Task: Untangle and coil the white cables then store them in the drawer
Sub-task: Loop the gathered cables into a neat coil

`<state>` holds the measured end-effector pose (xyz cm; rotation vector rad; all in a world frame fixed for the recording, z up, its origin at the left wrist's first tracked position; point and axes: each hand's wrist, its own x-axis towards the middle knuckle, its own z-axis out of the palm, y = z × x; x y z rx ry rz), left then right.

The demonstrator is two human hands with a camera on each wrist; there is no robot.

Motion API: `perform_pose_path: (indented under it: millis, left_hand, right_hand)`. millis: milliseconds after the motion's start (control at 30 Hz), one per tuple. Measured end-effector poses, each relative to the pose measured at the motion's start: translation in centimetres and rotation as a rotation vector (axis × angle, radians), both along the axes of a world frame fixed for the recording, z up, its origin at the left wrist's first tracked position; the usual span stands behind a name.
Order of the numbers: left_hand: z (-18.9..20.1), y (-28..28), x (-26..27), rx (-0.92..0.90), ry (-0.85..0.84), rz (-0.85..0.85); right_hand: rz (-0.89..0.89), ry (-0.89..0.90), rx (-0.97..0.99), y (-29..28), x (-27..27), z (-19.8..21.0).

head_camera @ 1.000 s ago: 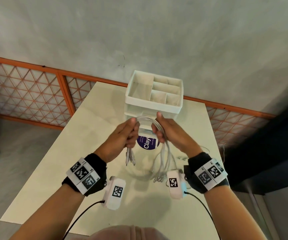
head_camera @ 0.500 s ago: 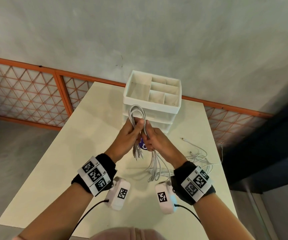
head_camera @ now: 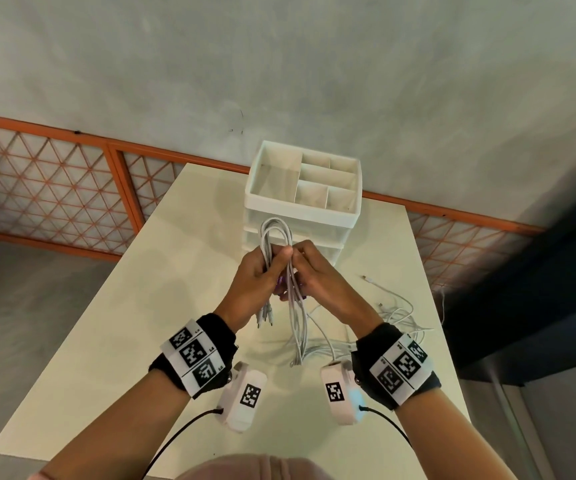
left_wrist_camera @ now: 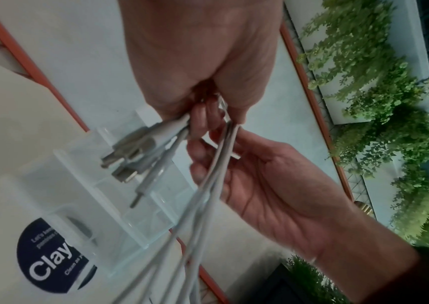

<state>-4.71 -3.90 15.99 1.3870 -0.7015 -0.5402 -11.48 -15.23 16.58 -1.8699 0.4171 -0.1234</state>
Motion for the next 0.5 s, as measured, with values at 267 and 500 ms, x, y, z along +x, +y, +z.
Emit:
perform_pose_path:
  millis: [267, 500]
  left_hand:
    - [-1.1, -0.5, 0.8, 0.148, -0.127, -0.044]
    - [-1.6, -0.7, 1.0, 0.183, -0.233, -0.067]
  right_hand:
    - [0.066, -0.116, -0.274, -2.3, 1.1, 3.3]
    - [0.089, -0.066, -0.493, -2.2, 2.3, 4.8]
